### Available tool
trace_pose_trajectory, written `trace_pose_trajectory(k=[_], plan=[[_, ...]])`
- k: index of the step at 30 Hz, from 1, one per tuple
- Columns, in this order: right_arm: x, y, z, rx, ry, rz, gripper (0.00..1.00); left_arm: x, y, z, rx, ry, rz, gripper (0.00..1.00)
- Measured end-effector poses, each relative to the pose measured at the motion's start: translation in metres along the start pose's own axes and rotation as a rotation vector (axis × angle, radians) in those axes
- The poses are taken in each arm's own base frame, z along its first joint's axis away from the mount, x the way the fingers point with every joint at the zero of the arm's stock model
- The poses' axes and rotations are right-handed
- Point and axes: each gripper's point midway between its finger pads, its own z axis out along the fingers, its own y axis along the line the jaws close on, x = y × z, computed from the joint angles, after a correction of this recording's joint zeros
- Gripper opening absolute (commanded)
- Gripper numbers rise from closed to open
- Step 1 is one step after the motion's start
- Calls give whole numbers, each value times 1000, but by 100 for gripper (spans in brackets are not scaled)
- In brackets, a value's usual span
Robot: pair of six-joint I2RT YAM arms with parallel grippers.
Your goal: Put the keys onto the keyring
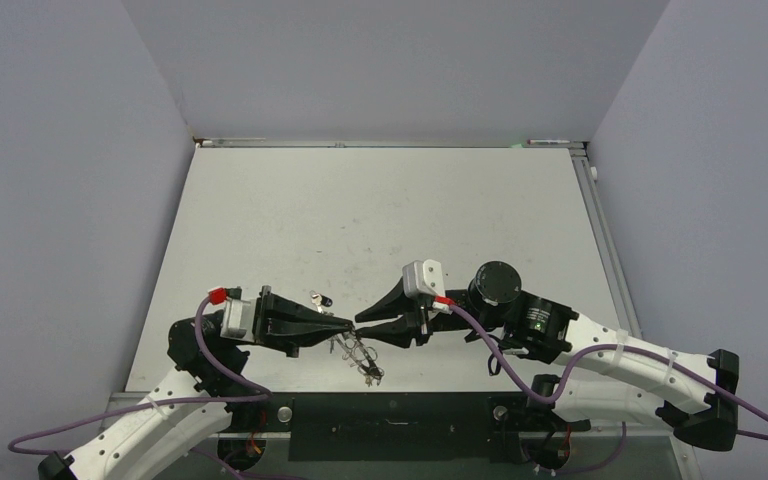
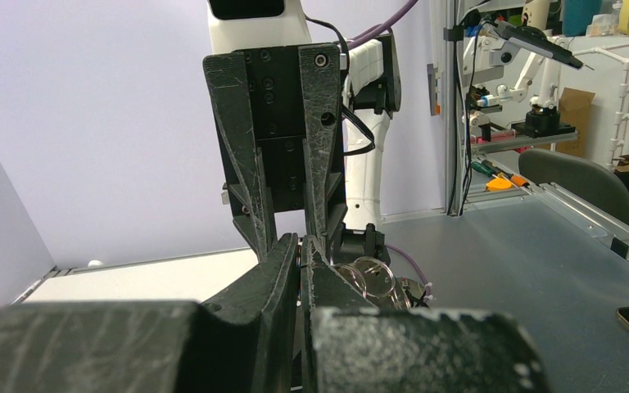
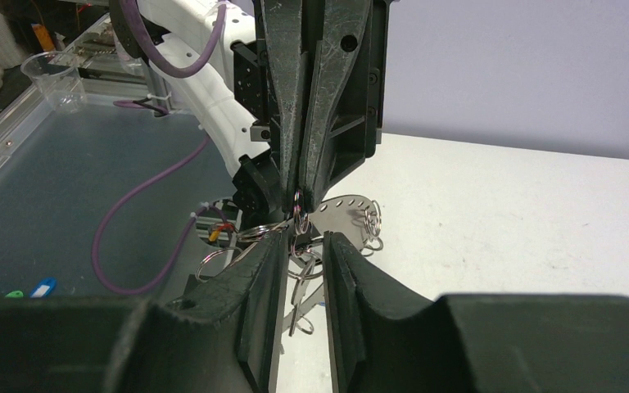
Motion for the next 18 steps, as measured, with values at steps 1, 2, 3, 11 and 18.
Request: trace_pose_trajectory(k=[1, 2, 3, 11, 18], plan=[[0, 0, 0, -2, 0, 1, 23, 0, 0, 0, -2, -1, 0, 0], [0, 1, 0, -3, -2, -1, 23, 0, 1, 0, -4, -2, -1, 0], [-1, 1, 1, -5, -6, -2, 22, 0, 1, 0, -5, -2, -2, 0], [4, -3, 10, -8, -3, 2, 15, 4, 3, -2, -14, 3, -11, 0], [5, -2, 11, -15, -3, 1, 5, 3, 5, -2, -28, -4, -11, 0]])
